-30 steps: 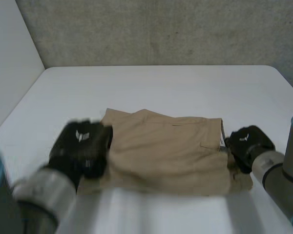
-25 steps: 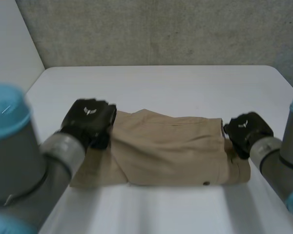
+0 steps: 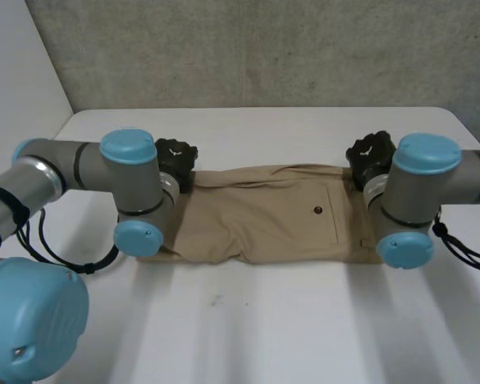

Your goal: Fold the shorts.

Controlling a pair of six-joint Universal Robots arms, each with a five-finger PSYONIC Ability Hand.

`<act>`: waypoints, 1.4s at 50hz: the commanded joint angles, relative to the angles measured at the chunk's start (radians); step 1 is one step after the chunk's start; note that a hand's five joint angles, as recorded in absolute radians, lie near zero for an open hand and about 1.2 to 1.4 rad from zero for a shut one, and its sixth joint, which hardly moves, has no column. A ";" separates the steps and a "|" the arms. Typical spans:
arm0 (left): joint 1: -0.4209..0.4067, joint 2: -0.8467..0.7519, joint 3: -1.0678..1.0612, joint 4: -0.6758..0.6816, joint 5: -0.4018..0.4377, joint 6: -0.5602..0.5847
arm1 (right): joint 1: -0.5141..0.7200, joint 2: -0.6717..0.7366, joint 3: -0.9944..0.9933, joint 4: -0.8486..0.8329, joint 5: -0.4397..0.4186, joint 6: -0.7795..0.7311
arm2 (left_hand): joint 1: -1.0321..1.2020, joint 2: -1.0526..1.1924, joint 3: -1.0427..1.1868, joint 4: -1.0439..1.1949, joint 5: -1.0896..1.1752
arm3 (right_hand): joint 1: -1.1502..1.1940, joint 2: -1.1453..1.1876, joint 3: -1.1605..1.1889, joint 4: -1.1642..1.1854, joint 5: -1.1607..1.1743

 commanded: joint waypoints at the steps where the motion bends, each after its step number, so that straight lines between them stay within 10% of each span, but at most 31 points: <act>1: -0.001 -0.008 -0.027 0.071 0.012 0.000 | 0.015 0.075 -0.045 -0.021 -0.007 -0.068 | -0.165 -0.233 -0.223 -0.230 -0.188 | 0.415 0.216 0.208 0.204 0.218; 7: -0.006 0.038 -0.068 0.151 -0.005 0.000 | 0.022 0.002 -0.014 -0.130 0.007 -0.025 | -0.663 -0.731 -0.721 -0.728 -0.686 | -0.806 -1.006 -1.014 -1.018 -1.003; 9: -0.004 0.097 -0.100 0.169 -0.022 -0.002 | 0.021 -0.051 0.006 -0.156 0.011 0.004 | -0.925 -0.993 -0.983 -0.990 -0.948 | -0.806 -1.006 -1.014 -1.018 -1.003; 32: -0.047 0.623 -0.812 0.114 0.009 -0.217 | -0.059 -0.568 0.466 0.209 -0.213 0.455 | -0.837 -0.905 -0.895 -0.902 -0.860 | -0.476 -0.676 -0.684 -0.688 -0.673; 42: -0.019 0.687 -0.969 0.114 0.041 -0.293 | -0.139 -0.571 0.679 0.206 -0.355 0.486 | -0.843 -0.911 -0.901 -0.908 -0.866 | -0.297 -0.496 -0.504 -0.509 -0.494; 70: 0.068 0.746 -1.081 0.211 0.041 -0.378 | -0.169 -0.330 0.673 -0.081 -0.357 0.475 | -0.937 -1.005 -0.995 -1.002 -0.960 | -0.365 -0.564 -0.572 -0.576 -0.562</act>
